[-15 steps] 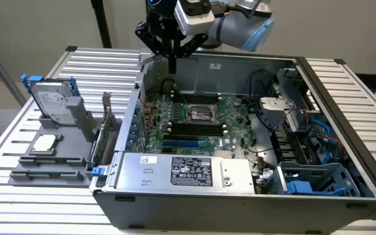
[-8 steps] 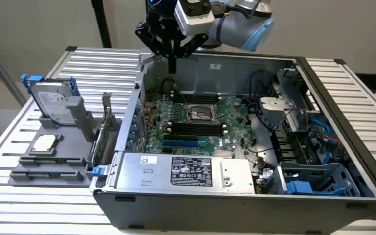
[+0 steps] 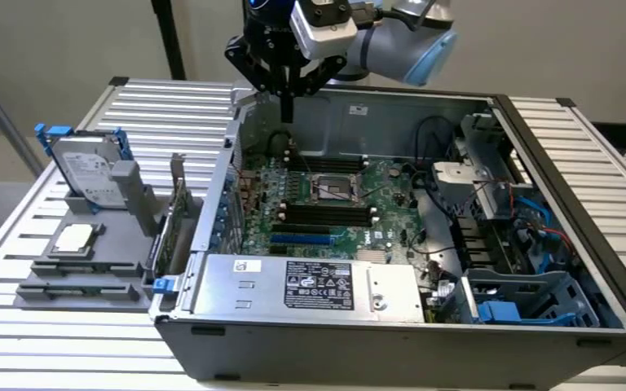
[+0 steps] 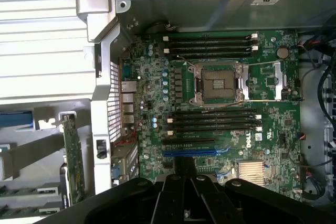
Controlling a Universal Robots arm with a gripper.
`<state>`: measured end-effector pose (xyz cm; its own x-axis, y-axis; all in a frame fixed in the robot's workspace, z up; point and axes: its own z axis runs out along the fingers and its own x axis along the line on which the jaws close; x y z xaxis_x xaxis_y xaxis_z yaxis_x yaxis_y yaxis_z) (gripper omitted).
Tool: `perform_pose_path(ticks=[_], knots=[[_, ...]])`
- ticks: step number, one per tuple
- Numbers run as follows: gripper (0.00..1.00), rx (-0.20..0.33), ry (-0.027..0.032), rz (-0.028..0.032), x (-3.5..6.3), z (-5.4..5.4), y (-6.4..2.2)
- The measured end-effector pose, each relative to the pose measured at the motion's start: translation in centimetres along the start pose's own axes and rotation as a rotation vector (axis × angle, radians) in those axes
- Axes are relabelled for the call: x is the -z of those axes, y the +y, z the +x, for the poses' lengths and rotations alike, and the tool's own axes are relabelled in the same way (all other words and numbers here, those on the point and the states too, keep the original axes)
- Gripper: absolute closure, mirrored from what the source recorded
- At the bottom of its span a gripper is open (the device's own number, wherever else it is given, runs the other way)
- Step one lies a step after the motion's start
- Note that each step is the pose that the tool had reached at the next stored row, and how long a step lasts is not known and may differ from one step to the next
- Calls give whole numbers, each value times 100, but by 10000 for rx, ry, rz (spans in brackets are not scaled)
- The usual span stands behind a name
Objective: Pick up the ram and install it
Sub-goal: 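Reach for the ram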
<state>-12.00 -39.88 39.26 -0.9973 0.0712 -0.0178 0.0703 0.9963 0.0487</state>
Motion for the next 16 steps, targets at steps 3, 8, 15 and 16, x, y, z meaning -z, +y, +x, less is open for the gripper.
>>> perform_pose_path(ticks=[3, 8, 15, 16], knots=[[89, 0, 1, 3, 2, 22, -7], [89, 0, -1, 23, 5, 151, -73], [89, 0, 15, 46, -2, 332, -198], [89, 1, 20, 47, -4, 357, -219]])
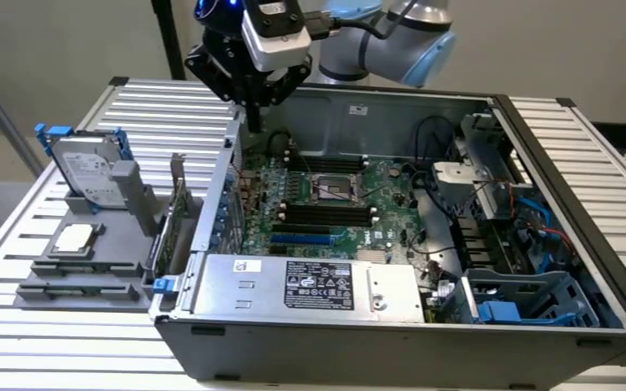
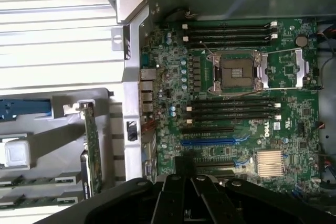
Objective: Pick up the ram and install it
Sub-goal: 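Reach for the ram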
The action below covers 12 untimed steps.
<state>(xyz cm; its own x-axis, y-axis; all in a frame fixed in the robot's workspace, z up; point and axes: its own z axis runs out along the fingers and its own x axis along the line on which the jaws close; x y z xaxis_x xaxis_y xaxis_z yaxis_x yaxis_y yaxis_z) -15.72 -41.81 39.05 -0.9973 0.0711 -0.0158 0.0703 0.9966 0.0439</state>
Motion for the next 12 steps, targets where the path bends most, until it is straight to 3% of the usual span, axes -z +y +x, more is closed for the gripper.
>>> perform_pose_path(ticks=[12], knots=[[89, -3, 49, 4, -38, 292, -261]])
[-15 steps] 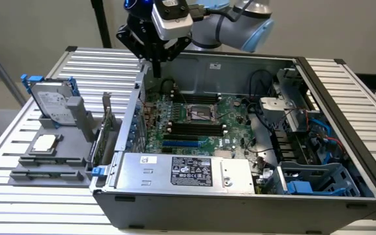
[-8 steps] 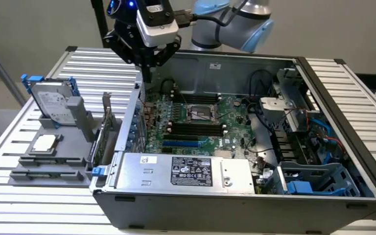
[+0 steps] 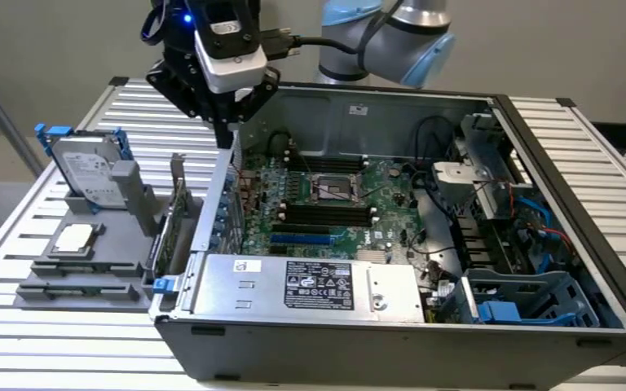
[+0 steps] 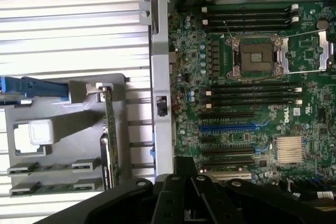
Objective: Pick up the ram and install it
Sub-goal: 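Reach for the ram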
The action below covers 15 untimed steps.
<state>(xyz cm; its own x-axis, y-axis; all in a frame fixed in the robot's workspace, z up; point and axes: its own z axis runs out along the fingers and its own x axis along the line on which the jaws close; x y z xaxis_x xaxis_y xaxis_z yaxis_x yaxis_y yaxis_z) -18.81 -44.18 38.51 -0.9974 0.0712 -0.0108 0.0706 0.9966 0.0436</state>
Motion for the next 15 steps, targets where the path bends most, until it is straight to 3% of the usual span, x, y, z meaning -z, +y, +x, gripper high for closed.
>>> perform_pose_path(ticks=[15], knots=[[89, -1, 24, 2, -45, 407, -330]])
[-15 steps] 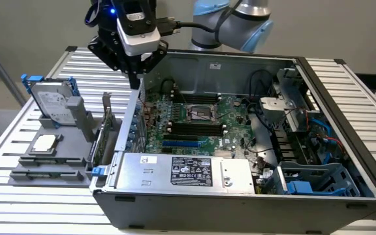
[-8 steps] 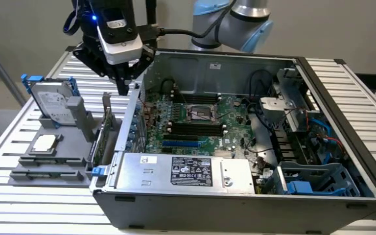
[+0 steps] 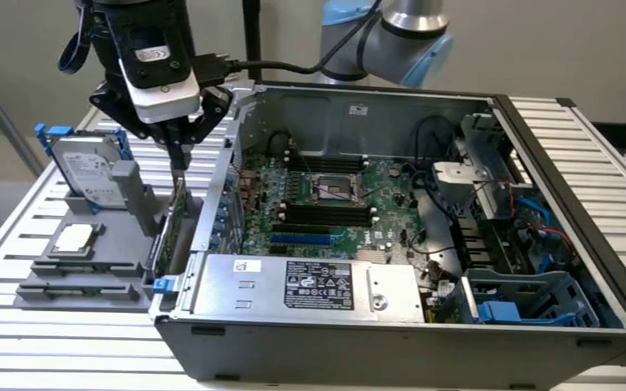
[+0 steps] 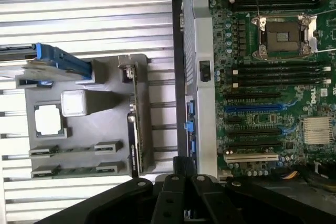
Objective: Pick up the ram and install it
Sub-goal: 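Reach for the ram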
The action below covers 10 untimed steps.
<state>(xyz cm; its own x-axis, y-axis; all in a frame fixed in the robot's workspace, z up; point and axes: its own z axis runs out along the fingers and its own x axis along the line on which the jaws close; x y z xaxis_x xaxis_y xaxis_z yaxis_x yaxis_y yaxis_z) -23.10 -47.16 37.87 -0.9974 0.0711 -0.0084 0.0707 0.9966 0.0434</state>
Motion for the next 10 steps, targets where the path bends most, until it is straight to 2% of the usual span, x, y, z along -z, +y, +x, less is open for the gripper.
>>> perform_pose_path(ticks=[10], knots=[[89, 1, 1, 12, -22, 413, -147]])
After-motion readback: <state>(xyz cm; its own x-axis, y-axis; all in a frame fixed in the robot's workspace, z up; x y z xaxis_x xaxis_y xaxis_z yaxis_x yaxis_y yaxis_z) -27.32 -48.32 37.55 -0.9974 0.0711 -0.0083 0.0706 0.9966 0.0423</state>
